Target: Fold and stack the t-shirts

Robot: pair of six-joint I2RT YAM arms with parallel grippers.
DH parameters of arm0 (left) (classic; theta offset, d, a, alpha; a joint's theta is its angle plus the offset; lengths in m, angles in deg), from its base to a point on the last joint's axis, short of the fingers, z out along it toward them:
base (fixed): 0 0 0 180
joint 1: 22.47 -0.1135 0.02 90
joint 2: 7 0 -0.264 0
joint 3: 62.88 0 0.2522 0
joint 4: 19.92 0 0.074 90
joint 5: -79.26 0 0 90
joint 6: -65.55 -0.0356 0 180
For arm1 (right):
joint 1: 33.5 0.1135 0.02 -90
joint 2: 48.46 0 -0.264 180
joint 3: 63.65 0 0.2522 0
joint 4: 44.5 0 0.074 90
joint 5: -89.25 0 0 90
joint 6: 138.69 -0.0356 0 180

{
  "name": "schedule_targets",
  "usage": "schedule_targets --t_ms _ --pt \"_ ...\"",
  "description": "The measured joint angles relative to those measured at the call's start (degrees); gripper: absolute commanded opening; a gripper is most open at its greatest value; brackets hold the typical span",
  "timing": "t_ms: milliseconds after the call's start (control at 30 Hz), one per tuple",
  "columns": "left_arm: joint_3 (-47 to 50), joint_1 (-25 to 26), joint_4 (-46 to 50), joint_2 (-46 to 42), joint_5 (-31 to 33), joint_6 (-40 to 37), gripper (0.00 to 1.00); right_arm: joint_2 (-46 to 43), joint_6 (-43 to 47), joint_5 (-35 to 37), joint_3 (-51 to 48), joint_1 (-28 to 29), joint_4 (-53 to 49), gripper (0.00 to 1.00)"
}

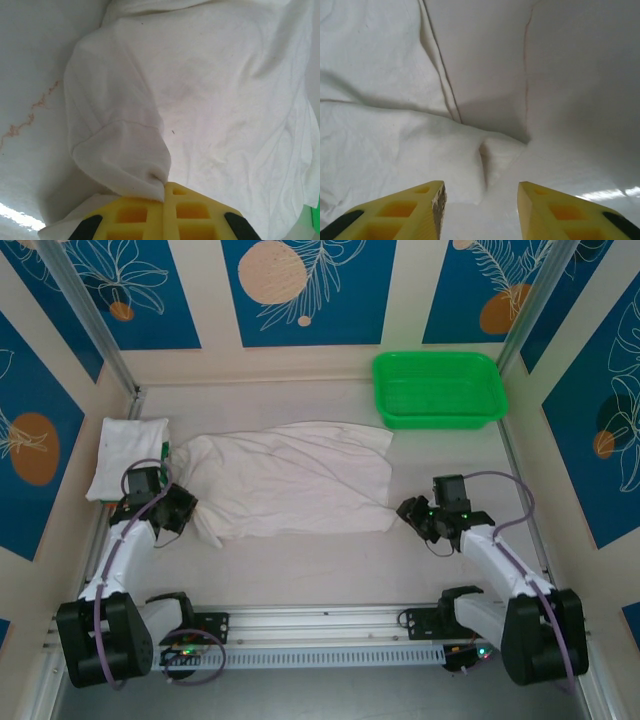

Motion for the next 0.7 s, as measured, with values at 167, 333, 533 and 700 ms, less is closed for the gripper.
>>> schedule_targets --t_ms 167,333,533,700 --pt "0.0 0.0 -0.85 0.02 0.0 0.0 0.0 8.31 -3.52 -4.35 0.17 0.24 5.99 0.49" --pt "0.0 0.0 -0.96 0.02 0.0 0.02 0.0 13.64 -5.86 -6.6 1.07 0.48 9.55 0.39" --pt "0.0 0.0 -1.38 0.13 -0.02 0.02 0.0 15.82 -7.08 -7.54 1.81 0.48 12.09 0.0" --pt "-0.07 0.0 -1.7 0.13 -0.02 0.04 0.0 16.06 -6.27 -7.61 2.71 0.42 12.39 0.0"
